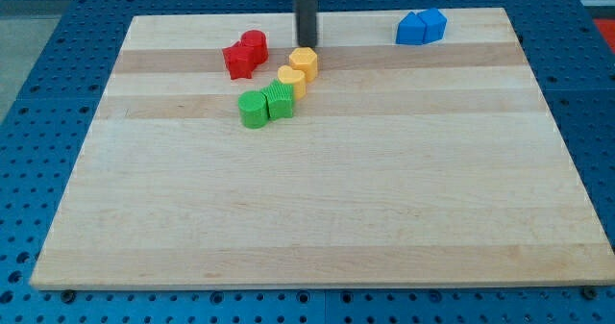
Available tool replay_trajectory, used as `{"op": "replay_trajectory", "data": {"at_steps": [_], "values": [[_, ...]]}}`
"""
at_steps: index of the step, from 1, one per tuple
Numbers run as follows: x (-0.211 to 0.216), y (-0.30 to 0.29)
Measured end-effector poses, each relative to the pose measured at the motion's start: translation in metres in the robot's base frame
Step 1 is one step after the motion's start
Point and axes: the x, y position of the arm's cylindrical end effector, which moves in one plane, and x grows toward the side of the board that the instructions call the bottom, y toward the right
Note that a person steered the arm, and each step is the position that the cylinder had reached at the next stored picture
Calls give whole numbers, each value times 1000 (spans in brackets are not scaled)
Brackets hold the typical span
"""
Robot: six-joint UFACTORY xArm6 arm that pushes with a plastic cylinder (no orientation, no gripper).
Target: Push the yellow blocks to the right side of the red blocks
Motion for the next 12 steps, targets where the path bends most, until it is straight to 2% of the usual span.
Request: {"op": "replay_trajectory", "data": {"at_steps": [1,2,3,5,6,8,9,10,11,12], "values": [[44,48],[132,45],[137,9],[96,-17],[97,-62],[90,-68],[90,-67],[124,-40],[124,20],[98,41]]}}
